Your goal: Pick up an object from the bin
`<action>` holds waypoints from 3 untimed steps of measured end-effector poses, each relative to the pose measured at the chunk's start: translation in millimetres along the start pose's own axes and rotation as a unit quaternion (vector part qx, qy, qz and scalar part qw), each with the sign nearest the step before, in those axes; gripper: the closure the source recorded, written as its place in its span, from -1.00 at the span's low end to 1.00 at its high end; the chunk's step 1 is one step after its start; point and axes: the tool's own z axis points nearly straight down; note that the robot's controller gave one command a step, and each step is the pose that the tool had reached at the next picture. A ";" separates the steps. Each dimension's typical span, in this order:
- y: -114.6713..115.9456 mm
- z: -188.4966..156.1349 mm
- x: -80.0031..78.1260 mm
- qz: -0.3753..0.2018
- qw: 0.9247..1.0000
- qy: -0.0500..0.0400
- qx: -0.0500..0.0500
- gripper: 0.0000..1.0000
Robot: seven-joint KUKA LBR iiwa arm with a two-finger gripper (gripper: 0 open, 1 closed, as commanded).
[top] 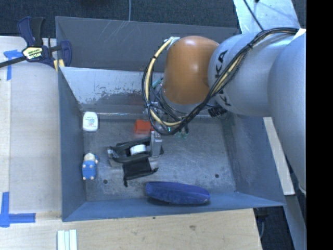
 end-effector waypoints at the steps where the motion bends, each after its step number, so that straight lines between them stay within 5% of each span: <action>1: 7.9 22.6 -16.9 -0.065 0.998 -0.001 -0.001 -1.00; 3: 10.6 32.0 -15.5 -0.045 0.999 0.006 0.001 -1.00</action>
Offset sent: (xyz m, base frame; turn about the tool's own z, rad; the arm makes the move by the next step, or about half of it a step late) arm 0.0292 0.0127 -0.0612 -0.1979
